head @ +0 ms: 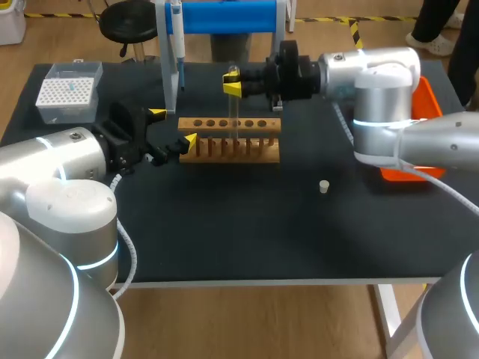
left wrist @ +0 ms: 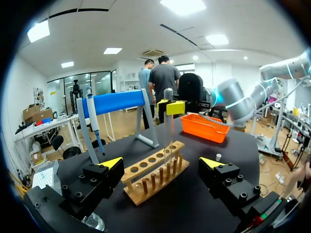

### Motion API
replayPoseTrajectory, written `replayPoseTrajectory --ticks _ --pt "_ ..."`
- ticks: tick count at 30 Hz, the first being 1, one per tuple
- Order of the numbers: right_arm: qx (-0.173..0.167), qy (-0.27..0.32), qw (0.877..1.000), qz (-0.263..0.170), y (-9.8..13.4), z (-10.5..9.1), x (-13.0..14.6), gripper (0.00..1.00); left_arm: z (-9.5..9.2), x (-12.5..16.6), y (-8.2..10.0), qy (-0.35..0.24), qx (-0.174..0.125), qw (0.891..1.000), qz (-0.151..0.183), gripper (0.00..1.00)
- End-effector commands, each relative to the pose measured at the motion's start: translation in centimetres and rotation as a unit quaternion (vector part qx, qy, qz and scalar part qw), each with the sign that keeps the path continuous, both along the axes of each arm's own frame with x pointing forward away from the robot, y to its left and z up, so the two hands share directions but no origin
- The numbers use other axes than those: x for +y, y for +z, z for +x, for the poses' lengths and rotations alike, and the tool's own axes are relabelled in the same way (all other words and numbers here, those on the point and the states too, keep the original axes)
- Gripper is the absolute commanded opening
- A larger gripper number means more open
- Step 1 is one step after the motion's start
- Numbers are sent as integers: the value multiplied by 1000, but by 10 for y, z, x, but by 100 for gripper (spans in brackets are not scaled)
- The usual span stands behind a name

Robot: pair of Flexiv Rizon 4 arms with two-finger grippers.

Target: Invert the test tube, pick up the pipette, mount the tip to pipette, aspirate from beaker and dispense into the tube, eject the tip, return the pipette, and cap with the stopper.

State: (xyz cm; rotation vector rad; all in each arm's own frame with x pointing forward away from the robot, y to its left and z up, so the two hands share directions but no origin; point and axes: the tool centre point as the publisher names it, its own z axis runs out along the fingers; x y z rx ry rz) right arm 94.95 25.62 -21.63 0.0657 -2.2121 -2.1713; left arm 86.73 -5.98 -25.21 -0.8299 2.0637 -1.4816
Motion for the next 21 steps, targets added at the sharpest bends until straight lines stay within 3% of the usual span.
replayPoseTrajectory --ticks 1,11,21 --pt "-2 -5 1000 -2 9 -5 -5 0 0 0 -1 -1 0 1000 -1 100" --pt "-16 -23 1000 -1 27 -17 -16 0 0 0 -1 -1 0 1000 -1 100" --pt "-16 -23 1000 -1 27 -17 -16 0 0 0 -1 -1 0 1000 -1 100"
